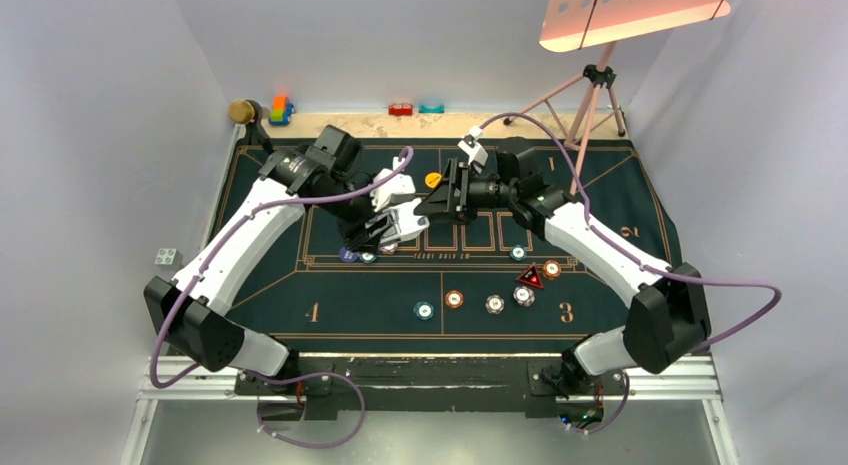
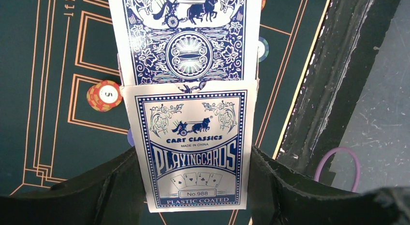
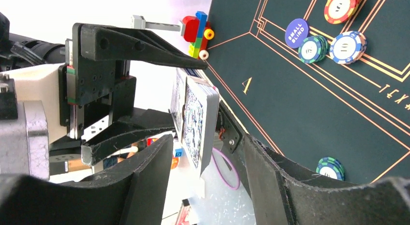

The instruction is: Distribute texas hold em gaming equipment

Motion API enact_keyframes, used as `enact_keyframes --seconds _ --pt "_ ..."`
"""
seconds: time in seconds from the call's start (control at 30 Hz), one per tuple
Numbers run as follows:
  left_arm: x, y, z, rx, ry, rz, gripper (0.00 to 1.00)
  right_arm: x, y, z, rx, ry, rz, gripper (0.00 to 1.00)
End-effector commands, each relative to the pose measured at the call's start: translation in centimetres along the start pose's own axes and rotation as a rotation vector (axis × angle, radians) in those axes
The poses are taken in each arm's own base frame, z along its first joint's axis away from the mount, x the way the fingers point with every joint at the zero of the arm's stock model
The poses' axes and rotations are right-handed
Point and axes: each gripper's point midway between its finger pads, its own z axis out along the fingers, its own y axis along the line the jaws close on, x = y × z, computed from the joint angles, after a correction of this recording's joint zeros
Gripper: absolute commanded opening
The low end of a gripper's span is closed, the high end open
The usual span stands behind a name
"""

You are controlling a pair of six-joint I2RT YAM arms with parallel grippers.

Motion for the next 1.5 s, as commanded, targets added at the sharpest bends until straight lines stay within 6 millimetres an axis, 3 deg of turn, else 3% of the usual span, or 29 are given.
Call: enact_keyframes --seconds 0.0,0.33,0.7,1.0,1.17,1.27,1.47 --pt "0.1 -0.2 0.0 -0.006 0.026 0.023 0.08 -0.1 1.2 0.6 -0.042 0.015 -0.05 0.6" --pt "-0.2 -1.3 0.0 0.03 0.026 0.036 0.07 0.8 -0.3 3.0 -0.034 0.063 -0.044 0.6" --pt "-0.4 -2.3 0.0 0.072 -0.001 0.032 0.03 2.2 -1.4 2.4 -0.029 0.072 -0.039 0.47" --pt "-0.5 -2.9 0.1 0.084 -0.031 0.024 0.0 2.2 -1.9 1.3 -0.013 0.047 -0.035 0.43" --pt "-0.6 -2.8 0.3 0.078 -0.043 0.022 0.0 2.1 -1.5 0.9 -0.026 0.032 -0.029 0.5" --pt "-0.6 -2.5 0.4 0.071 -0.039 0.024 0.0 1.9 -0.1 0.9 -0.097 0.013 -0.016 0.56" --pt "-1.2 -1.7 0.4 0.052 -0.037 0.025 0.0 2.8 2.2 2.2 -0.195 0.053 -0.01 0.57"
